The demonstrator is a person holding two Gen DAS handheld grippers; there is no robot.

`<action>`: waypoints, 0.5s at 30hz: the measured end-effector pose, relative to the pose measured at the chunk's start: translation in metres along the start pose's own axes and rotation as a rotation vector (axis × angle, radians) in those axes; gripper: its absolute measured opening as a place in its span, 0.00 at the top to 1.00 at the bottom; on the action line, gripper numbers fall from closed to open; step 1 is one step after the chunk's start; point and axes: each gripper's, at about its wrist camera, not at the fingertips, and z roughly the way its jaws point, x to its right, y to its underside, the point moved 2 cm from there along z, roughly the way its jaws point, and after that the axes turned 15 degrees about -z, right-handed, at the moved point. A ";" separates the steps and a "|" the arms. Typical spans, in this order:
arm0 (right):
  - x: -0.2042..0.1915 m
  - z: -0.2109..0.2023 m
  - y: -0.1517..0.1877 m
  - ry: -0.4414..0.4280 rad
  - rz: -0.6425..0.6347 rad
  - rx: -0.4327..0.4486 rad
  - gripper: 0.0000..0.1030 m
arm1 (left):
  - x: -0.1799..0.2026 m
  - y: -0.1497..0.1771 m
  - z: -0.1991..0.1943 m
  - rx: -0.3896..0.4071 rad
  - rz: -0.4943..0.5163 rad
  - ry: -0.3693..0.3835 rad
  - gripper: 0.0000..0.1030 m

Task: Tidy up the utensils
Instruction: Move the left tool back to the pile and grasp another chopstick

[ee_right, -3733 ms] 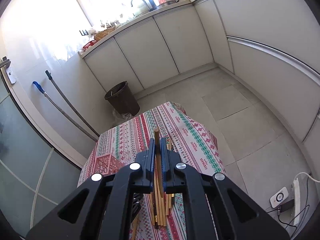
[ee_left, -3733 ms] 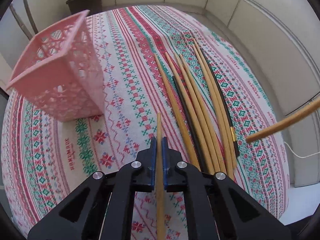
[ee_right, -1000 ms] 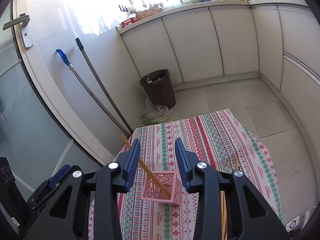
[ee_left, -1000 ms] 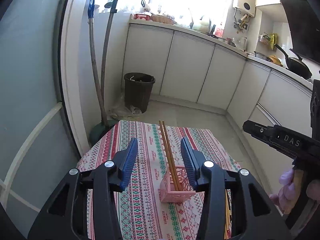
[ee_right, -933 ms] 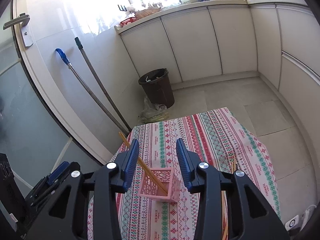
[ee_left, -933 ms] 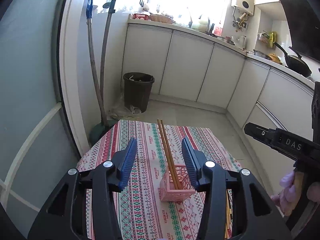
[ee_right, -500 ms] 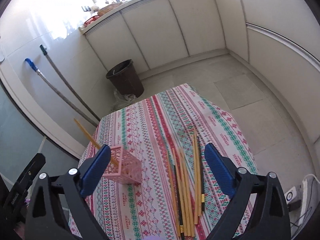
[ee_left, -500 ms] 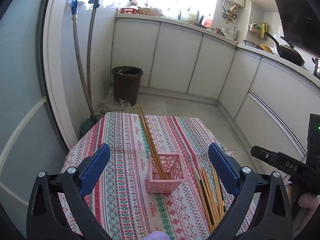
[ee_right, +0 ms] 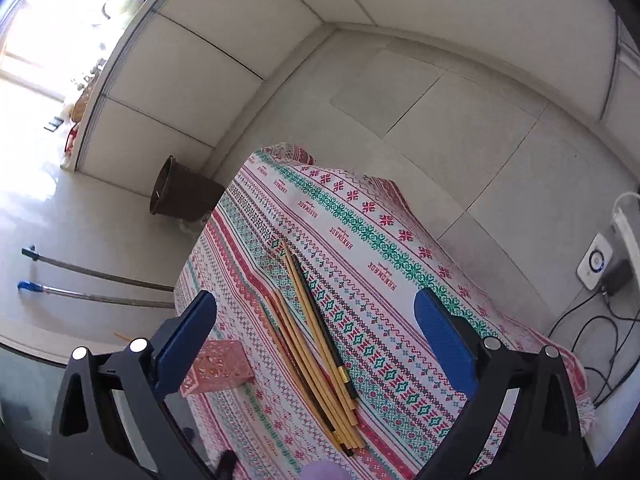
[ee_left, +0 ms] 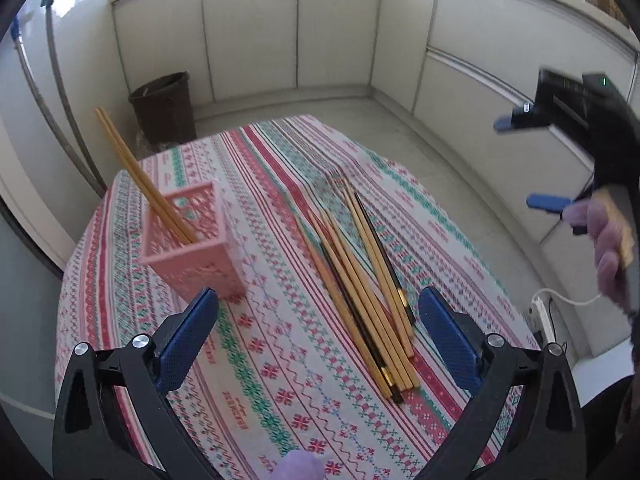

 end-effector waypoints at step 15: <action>0.035 -0.002 -0.003 -0.156 0.227 -0.055 0.06 | 0.041 -0.048 0.093 -0.265 -0.070 0.042 0.07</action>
